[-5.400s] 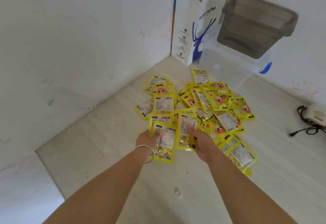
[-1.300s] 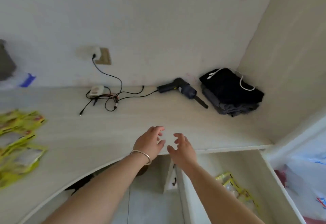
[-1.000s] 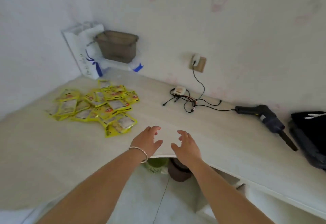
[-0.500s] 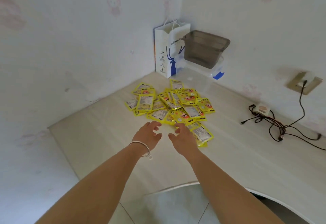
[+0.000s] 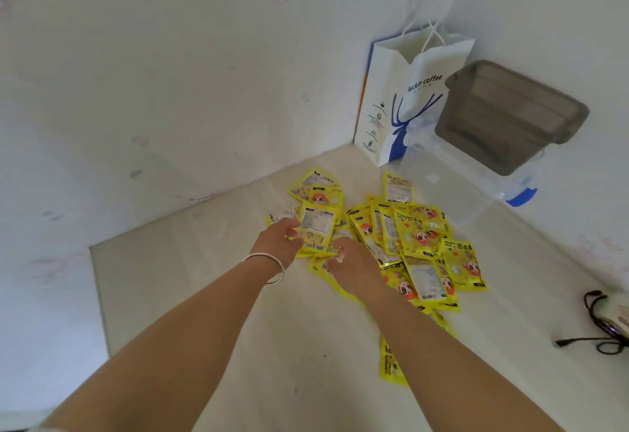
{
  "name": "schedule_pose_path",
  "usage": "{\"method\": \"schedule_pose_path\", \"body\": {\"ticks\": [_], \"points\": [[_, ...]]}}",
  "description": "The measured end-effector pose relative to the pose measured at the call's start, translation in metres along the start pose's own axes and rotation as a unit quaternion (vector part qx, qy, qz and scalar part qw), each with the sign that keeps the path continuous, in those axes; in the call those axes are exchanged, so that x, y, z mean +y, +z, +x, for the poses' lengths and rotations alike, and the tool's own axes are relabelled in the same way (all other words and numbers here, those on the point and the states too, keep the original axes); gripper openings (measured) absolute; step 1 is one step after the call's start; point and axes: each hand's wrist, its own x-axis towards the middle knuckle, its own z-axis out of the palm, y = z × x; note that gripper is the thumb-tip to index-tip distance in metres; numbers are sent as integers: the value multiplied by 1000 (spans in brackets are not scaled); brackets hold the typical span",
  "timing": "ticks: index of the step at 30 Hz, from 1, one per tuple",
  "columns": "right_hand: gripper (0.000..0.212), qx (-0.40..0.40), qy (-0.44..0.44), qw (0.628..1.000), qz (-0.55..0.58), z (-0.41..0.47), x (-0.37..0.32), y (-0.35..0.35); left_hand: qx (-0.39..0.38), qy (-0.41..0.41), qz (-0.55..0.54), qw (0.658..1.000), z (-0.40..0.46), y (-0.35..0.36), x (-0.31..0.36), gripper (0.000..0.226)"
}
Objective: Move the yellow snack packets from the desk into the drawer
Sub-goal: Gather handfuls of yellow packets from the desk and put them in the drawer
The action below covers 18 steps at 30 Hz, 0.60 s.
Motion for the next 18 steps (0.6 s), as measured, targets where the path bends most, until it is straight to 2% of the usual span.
{"method": "schedule_pose_path", "body": {"ticks": [5,11,18], "points": [[50,-8,-4,1000,-30,47,2,4,-19,-53,-9,998,40,12,1,38],[62,46,10,998,-39,88,-3,19,-14,-75,14,997,82,18,-3,41],[85,66,56,995,-44,126,-8,30,13,-78,-63,995,111,27,0,43]]}}
